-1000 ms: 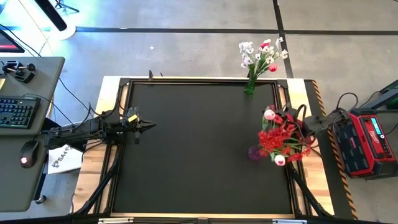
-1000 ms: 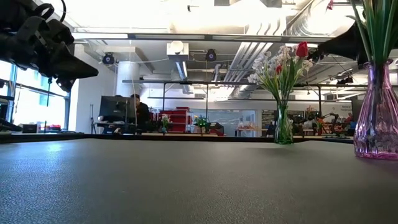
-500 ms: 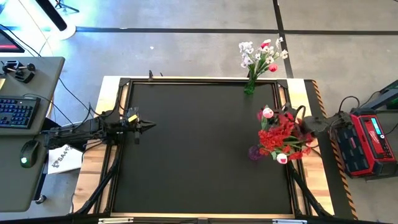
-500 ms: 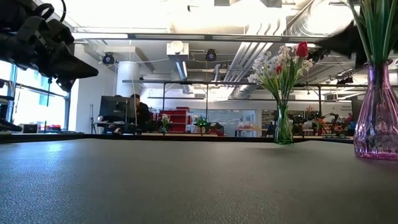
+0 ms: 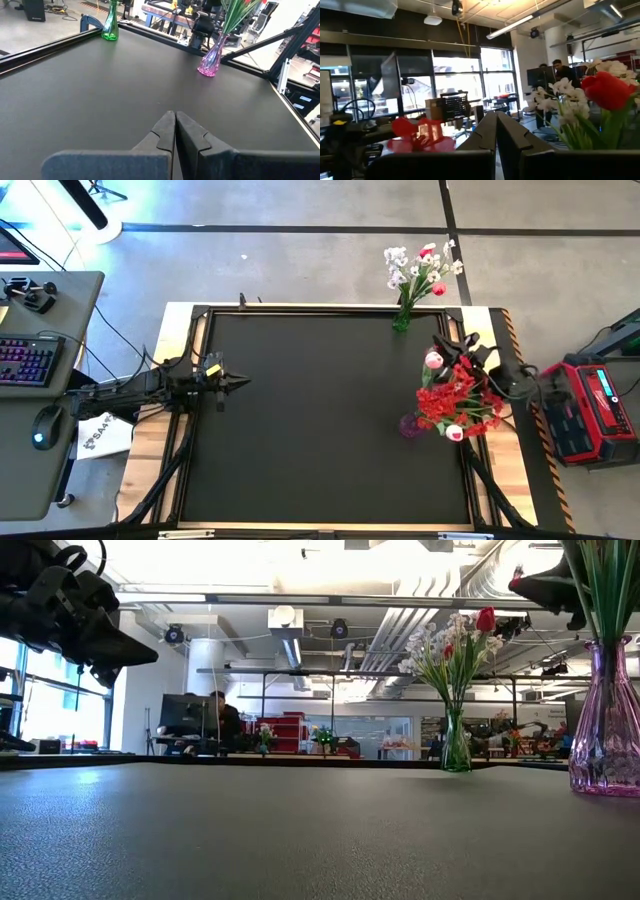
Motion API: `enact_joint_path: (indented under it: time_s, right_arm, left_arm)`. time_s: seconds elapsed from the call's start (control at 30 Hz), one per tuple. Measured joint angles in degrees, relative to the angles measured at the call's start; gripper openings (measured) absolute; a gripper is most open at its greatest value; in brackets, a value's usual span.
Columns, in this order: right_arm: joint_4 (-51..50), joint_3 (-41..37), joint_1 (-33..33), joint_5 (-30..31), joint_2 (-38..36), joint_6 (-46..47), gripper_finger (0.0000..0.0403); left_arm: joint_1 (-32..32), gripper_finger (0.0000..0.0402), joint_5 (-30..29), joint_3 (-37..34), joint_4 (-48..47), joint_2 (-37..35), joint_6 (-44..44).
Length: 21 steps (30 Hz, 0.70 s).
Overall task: Sort flowers into vase by color
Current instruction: Return to Home Position
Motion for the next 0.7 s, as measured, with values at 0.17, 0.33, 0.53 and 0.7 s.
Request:
enact_joint_path:
  time_s: [0.17,0.33,0.53,0.7]
  right_arm:
    - [-4.7,0.0,-7.8,-7.8,0.0,5.9,0.0000]
    - [-15.8,0.0,-12.3,-6.4,0.0,12.3,0.0000]
    - [-20.2,0.0,-15.4,-1.8,0.0,14.9,0.0000]
    - [-22.8,-1.3,-17.9,-7.2,0.0,18.8,0.0000]
  left_arm:
    - [0.0,0.0000,0.0,0.0,0.0,0.0,0.0]
    - [0.0,0.0000,0.0,0.0,0.0,0.0,0.0]
    - [0.0,0.0000,0.0,0.0,0.0,0.0,0.0]
    - [0.0,0.0000,0.0,0.0,0.0,0.0,0.0]
